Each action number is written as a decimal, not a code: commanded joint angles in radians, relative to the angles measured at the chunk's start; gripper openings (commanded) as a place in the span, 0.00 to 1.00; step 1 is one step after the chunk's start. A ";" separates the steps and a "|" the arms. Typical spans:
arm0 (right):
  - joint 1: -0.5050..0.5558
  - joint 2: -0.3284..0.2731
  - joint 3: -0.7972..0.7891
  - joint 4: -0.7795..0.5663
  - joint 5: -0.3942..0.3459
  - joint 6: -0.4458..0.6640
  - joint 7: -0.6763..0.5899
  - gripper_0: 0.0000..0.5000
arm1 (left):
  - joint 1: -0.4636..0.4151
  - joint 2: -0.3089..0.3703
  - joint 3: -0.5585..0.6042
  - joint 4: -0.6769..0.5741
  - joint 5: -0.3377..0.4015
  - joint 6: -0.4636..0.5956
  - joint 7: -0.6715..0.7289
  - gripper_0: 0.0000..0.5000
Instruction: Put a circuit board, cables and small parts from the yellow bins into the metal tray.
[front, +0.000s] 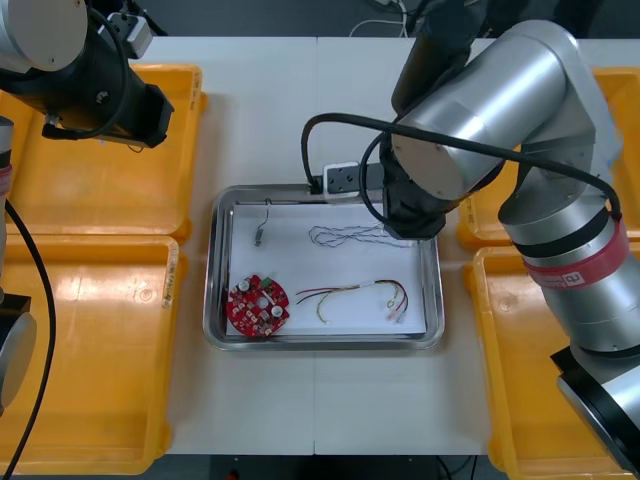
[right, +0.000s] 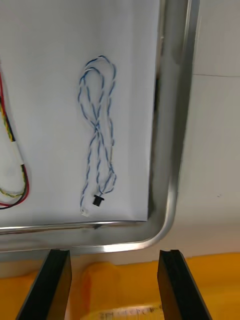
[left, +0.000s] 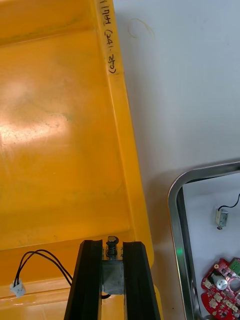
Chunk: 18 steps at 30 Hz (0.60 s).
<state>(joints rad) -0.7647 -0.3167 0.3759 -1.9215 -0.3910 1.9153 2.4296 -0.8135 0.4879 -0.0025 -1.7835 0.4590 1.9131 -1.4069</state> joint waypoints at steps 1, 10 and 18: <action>-0.001 -0.067 -0.058 -0.096 -0.022 0.005 -0.037 1.00 | 0.004 -0.015 -0.010 -0.037 0.015 0.007 0.063 0.00; 0.015 -0.197 -0.175 -0.148 -0.189 0.005 -0.219 1.00 | 0.004 -0.023 -0.037 -0.040 0.018 0.007 0.085 0.00; 0.070 -0.309 -0.230 -0.223 -0.256 0.005 -0.442 1.00 | 0.004 -0.048 -0.100 -0.057 0.013 0.007 0.163 0.00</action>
<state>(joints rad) -0.7190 -0.5644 0.1815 -2.0900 -0.6346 1.9157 2.0715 -0.8132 0.4639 -0.0586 -1.7895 0.4719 1.9133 -1.4016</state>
